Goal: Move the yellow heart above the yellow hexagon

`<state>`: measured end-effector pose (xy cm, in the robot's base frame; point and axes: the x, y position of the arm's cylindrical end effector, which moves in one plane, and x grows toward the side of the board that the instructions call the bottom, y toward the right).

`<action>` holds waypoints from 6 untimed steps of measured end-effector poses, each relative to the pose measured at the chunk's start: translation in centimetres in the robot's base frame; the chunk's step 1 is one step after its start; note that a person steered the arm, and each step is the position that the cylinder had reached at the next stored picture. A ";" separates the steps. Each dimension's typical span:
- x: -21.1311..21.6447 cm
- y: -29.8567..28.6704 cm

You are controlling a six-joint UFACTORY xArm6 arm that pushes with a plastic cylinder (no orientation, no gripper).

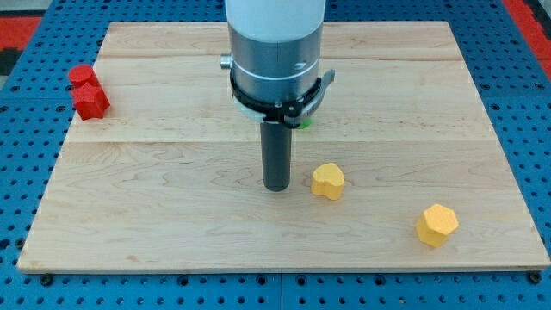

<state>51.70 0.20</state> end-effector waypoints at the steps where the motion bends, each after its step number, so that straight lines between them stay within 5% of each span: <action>1: -0.7 5.0; 6: 0.1 13.3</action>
